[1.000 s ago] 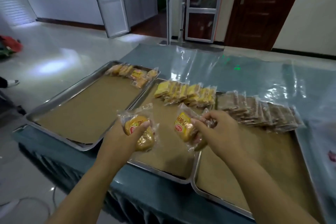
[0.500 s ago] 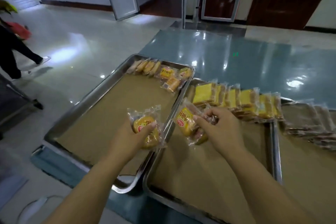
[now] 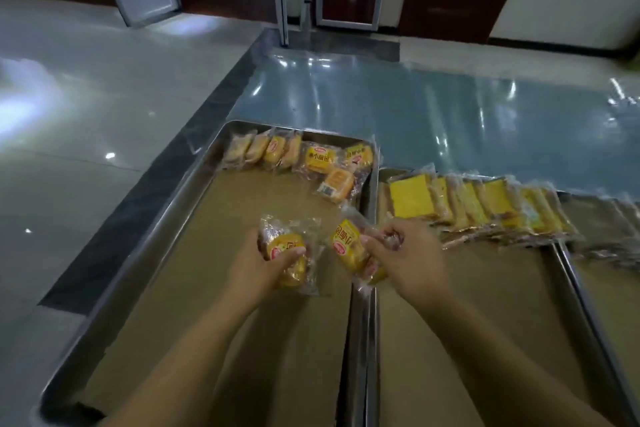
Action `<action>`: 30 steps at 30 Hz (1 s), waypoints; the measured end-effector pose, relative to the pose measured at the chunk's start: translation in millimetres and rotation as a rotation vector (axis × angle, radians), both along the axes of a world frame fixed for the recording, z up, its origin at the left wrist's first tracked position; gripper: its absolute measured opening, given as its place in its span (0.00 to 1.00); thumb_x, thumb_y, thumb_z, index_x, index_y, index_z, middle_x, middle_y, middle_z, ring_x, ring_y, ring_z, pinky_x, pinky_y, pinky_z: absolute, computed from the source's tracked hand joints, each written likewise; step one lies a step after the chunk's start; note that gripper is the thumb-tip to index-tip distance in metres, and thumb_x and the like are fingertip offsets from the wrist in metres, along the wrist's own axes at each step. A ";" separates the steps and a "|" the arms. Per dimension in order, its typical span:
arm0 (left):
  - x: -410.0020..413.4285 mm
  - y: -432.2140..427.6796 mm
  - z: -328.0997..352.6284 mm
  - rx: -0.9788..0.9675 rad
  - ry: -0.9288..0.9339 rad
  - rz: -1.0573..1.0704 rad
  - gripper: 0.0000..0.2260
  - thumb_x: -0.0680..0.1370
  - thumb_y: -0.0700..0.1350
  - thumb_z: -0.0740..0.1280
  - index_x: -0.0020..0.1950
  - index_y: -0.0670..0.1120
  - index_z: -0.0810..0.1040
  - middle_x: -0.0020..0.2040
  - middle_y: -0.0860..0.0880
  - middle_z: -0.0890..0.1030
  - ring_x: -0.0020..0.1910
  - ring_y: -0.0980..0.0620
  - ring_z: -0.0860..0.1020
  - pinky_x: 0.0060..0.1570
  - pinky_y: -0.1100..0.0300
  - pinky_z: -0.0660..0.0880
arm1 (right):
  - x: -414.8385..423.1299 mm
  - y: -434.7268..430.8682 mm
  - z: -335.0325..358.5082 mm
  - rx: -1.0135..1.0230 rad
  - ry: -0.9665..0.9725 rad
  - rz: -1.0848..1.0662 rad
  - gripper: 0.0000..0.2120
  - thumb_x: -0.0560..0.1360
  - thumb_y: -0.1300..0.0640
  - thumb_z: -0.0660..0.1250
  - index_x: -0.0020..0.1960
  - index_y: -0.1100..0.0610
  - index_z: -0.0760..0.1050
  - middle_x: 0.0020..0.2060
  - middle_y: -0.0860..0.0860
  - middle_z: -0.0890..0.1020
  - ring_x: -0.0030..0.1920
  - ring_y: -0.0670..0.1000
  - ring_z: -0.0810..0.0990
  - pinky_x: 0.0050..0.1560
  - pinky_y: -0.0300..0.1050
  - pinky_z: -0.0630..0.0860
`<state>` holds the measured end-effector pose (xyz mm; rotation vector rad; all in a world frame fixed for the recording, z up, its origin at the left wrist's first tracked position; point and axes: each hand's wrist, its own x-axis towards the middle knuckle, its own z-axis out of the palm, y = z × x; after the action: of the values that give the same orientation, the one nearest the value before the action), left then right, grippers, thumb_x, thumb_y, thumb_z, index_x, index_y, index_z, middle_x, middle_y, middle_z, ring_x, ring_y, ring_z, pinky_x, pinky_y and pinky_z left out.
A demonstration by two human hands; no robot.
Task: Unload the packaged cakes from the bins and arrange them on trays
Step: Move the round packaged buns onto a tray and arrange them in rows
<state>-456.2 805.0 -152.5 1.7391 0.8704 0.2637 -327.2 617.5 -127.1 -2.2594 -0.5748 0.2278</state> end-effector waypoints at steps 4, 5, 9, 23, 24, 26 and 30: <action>26.2 34.7 -6.1 -0.045 -0.039 -0.050 0.30 0.67 0.52 0.75 0.58 0.55 0.59 0.47 0.58 0.76 0.42 0.60 0.78 0.35 0.64 0.74 | 2.5 38.7 -9.1 -0.058 -0.029 -0.111 0.07 0.72 0.47 0.69 0.39 0.49 0.75 0.44 0.48 0.77 0.38 0.44 0.75 0.34 0.40 0.70; 32.3 40.7 -9.0 -0.059 -0.051 -0.054 0.32 0.67 0.51 0.75 0.60 0.55 0.56 0.48 0.55 0.76 0.44 0.57 0.78 0.39 0.61 0.76 | 3.3 47.0 -11.7 -0.063 -0.055 -0.137 0.06 0.72 0.48 0.69 0.40 0.48 0.74 0.44 0.47 0.75 0.38 0.42 0.73 0.34 0.38 0.68; 54.8 56.2 -22.9 -0.099 -0.070 -0.104 0.30 0.69 0.53 0.74 0.58 0.61 0.54 0.55 0.49 0.77 0.49 0.48 0.80 0.52 0.46 0.78 | 6.4 69.6 -25.3 -0.001 -0.047 -0.243 0.07 0.72 0.51 0.70 0.46 0.50 0.74 0.45 0.42 0.70 0.44 0.45 0.73 0.39 0.37 0.72; 47.5 81.1 -64.5 0.381 0.117 -0.594 0.39 0.73 0.59 0.65 0.76 0.56 0.46 0.66 0.60 0.48 0.67 0.51 0.51 0.68 0.50 0.57 | -14.5 72.2 -41.0 -0.310 -0.205 -0.093 0.30 0.73 0.56 0.69 0.71 0.43 0.63 0.72 0.54 0.53 0.66 0.58 0.67 0.59 0.51 0.72; 45.0 82.6 -61.9 0.371 0.108 -0.648 0.42 0.71 0.58 0.68 0.75 0.58 0.43 0.67 0.60 0.49 0.67 0.52 0.51 0.67 0.51 0.57 | -15.4 73.3 -41.0 -0.329 -0.234 -0.072 0.29 0.73 0.57 0.69 0.71 0.45 0.65 0.72 0.56 0.56 0.66 0.59 0.67 0.58 0.51 0.73; 41.6 84.6 -58.6 0.355 0.060 -0.706 0.42 0.69 0.55 0.71 0.74 0.59 0.47 0.68 0.56 0.55 0.68 0.50 0.56 0.64 0.56 0.59 | -15.1 75.4 -41.6 -0.359 -0.292 -0.034 0.23 0.72 0.58 0.70 0.66 0.51 0.72 0.70 0.59 0.62 0.64 0.60 0.70 0.56 0.53 0.75; 46.0 86.8 -57.9 0.481 0.088 -0.764 0.32 0.70 0.53 0.71 0.69 0.59 0.60 0.70 0.55 0.58 0.69 0.51 0.58 0.65 0.56 0.64 | -6.0 79.3 -43.9 -0.350 -0.306 -0.014 0.19 0.71 0.61 0.70 0.61 0.58 0.76 0.67 0.61 0.66 0.62 0.62 0.72 0.54 0.57 0.76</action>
<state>-410.2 891.7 -210.4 2.4092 0.1474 -0.1306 -333.2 696.8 -171.0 -2.6615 -0.7224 -0.0310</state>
